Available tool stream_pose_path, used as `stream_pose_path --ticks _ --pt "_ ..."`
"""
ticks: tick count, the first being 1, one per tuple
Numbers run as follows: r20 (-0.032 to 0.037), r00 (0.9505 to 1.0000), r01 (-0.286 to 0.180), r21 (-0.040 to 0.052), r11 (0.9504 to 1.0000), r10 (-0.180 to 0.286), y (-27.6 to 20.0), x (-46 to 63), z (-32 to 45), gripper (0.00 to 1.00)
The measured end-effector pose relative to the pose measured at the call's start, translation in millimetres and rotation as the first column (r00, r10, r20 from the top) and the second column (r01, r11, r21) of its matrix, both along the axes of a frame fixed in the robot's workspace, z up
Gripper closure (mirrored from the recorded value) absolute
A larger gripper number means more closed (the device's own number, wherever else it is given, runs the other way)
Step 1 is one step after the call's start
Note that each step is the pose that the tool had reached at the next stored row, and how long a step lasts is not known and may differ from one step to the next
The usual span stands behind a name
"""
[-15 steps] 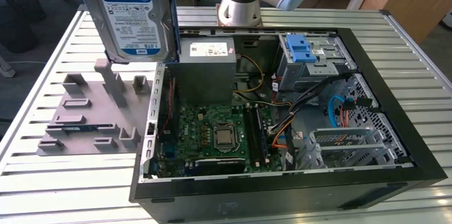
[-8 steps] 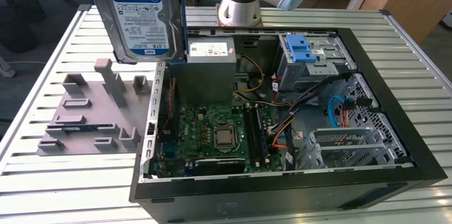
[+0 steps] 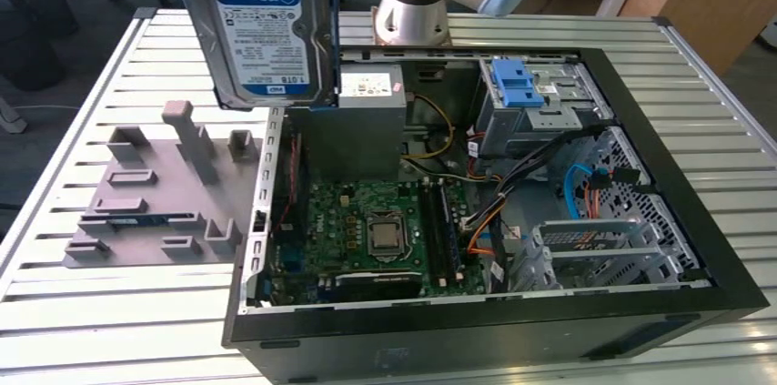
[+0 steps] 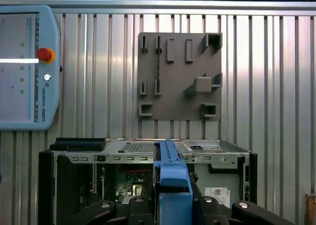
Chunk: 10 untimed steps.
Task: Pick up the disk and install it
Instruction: 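Pick up the disk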
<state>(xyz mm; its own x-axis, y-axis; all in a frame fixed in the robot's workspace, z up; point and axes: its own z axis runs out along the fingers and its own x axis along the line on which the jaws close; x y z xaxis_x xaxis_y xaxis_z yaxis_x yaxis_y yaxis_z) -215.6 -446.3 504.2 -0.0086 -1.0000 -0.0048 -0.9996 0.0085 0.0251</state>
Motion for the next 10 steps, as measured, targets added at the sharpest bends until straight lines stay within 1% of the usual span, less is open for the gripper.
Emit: stream_pose_path --ticks 10 --pt "0.0001 1.0 0.0 -0.0007 1.0 0.0 0.0 22.3 -0.8 0.64"
